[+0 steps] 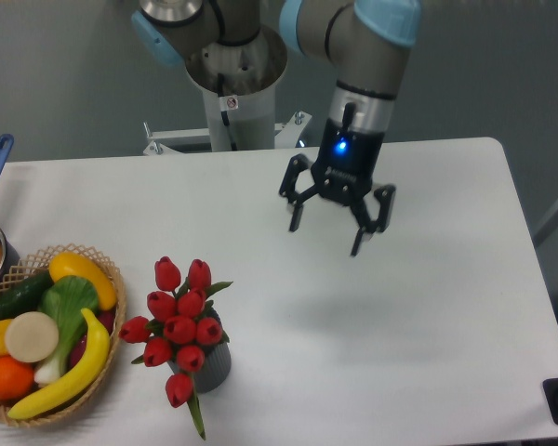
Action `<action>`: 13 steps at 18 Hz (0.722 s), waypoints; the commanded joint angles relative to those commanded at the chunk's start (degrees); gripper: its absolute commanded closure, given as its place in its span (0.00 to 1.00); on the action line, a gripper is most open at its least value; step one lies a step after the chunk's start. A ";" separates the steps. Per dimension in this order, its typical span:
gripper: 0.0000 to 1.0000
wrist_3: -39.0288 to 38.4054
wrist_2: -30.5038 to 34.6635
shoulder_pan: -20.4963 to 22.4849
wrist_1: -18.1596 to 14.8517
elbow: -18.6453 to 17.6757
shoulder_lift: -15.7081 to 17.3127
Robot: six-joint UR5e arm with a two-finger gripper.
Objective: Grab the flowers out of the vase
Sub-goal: 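Lower the open gripper and swing it toward the red tulip vase, then move the open gripper down onto the tulip stems above the vase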
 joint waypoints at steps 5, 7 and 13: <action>0.00 4.29 -4.58 -1.40 0.09 -0.26 -2.20; 0.00 8.16 -6.50 -2.81 0.09 -0.26 -2.81; 0.00 7.83 -10.03 -4.92 0.00 0.26 -4.83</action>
